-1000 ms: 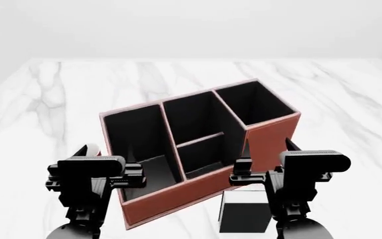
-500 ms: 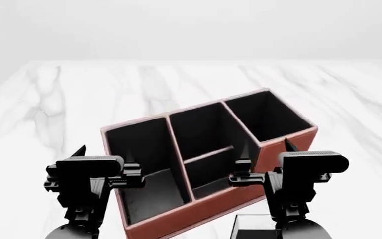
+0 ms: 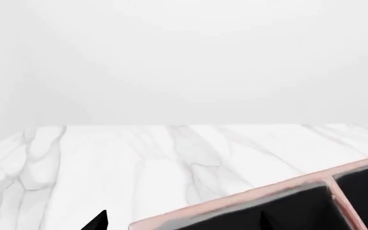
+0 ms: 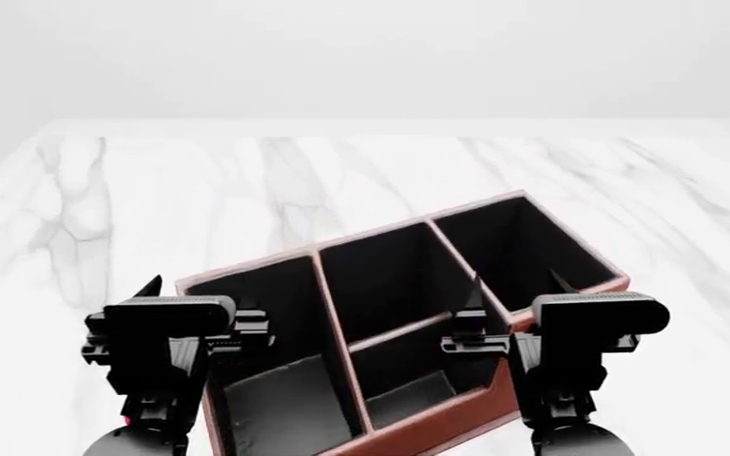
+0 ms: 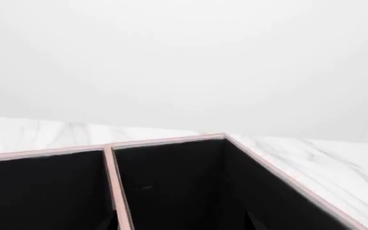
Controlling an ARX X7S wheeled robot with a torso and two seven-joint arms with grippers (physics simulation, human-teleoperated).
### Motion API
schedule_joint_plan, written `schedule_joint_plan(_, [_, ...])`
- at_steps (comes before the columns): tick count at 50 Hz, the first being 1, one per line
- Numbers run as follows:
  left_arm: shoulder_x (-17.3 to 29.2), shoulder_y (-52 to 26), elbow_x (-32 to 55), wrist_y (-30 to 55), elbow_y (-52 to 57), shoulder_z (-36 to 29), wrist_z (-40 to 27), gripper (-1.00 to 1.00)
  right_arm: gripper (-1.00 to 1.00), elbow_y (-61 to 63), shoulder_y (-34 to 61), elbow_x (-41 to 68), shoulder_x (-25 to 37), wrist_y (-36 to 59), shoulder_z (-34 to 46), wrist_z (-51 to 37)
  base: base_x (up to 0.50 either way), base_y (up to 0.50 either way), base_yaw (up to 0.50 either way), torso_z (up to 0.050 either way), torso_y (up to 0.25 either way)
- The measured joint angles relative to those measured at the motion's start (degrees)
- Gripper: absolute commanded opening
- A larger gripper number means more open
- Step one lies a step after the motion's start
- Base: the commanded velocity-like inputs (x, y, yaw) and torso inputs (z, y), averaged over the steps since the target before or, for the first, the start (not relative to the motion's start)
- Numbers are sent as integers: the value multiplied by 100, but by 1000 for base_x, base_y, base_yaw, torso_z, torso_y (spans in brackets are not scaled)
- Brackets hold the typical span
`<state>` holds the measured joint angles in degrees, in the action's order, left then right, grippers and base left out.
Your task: Pick up the book and place it in the left compartment of the caddy.
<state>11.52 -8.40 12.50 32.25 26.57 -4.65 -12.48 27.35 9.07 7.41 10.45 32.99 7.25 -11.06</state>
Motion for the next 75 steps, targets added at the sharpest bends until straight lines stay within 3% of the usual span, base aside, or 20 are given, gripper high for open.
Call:
schedule_joint_plan(6, [60,-49,113,391,374,49,-76,100,100,173,139,242,114,213,-56,-100,0,0,0,0,0])
schedule_joint_plan(14, [325,-630,669,1955,1736,850,-279,100,100,275,249,471,223,390,-82,-100,0,0,0,0,0])
schedule_joint_plan(24, [509,-873,954,2815,2512,1404,-426,100,100,311,302,612,288,469,-95,-109,0,0,0,0,0])
schedule_joint_plan(46, [717,-508,908,2812,2777,2109,-608,100,100,516,664,996,490,869,-189,31,0,0,0,0,0])
schedule_joint_plan(51, [729,-478,919,2786,2766,2149,-618,100,100,753,1003,1204,678,1347,-228,143,0,0,0,0,0])
schedule_joint_plan(63, [747,-444,938,2715,2690,2179,-639,100,100,1216,2208,1916,1404,2889,-109,761,0,0,0,0,0])
schedule_joint_plan(75, [752,-440,1000,2693,2643,2229,-646,100,100,947,3241,1963,2516,2992,821,1896,0,0,0,0,0])
